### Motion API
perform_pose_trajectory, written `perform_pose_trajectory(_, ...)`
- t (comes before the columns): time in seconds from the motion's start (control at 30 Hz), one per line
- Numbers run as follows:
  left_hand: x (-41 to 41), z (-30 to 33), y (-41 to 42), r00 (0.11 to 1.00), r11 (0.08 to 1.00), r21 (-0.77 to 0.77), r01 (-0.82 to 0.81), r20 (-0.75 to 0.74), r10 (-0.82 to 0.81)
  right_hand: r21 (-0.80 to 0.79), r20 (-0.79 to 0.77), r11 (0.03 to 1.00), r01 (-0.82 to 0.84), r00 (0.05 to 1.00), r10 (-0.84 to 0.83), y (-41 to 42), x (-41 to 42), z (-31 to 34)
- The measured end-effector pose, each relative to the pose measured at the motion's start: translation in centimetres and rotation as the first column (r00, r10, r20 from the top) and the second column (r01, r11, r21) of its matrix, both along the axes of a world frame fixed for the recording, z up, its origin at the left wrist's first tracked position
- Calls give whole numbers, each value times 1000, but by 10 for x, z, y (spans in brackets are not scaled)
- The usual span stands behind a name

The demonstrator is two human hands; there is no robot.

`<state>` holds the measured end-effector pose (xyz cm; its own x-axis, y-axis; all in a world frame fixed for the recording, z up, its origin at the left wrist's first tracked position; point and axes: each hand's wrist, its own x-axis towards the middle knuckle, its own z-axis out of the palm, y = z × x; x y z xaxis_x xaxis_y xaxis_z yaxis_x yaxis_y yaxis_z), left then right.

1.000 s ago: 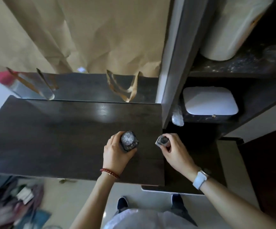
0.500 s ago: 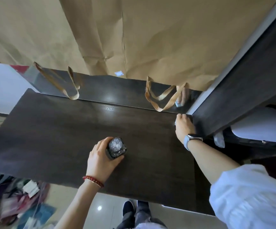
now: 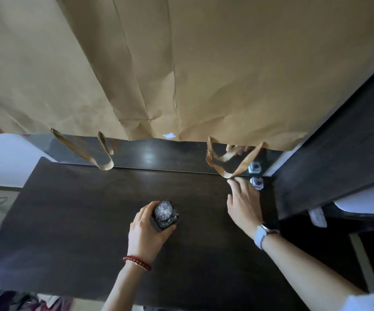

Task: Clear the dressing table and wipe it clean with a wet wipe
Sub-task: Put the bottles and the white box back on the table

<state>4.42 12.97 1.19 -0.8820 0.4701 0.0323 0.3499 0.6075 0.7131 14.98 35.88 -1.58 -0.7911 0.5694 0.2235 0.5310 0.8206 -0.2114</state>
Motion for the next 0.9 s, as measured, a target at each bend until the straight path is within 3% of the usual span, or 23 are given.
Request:
perform_pose_trajectory(0.1, -27, 0, -25, 999, 999, 21, -30, 12, 30, -44, -168, 987, -156, 975, 146, -49, -36, 8)
perform_pose_trajectory(0.23, -77, 0, -74, 997, 997, 16, -70, 30, 70, 16, -284, 958, -285, 918, 277, -112, -104, 25)
perform_pose_trajectory(0.43, -177, 1, -171, 995, 996, -7, -94, 27, 94, 221, -259, 917, -333, 886, 385, -197, -227, 68)
perform_pose_trajectory(0.63, -261, -13, -228, 988, 988, -88, -126, 73, 133, 335, -359, 928, -163, 889, 286, -246, -335, 112)
perform_pose_trajectory(0.77, -306, -29, -233, 987, 988, -133, -82, 127, 99, 406, -404, 913, 33, 903, 147, -246, -367, 96)
perform_pose_trajectory(0.9, -340, -41, -223, 986, 995, -98, -8, 164, 24, 507, -447, 854, 119, 883, 143, -235, -379, 78)
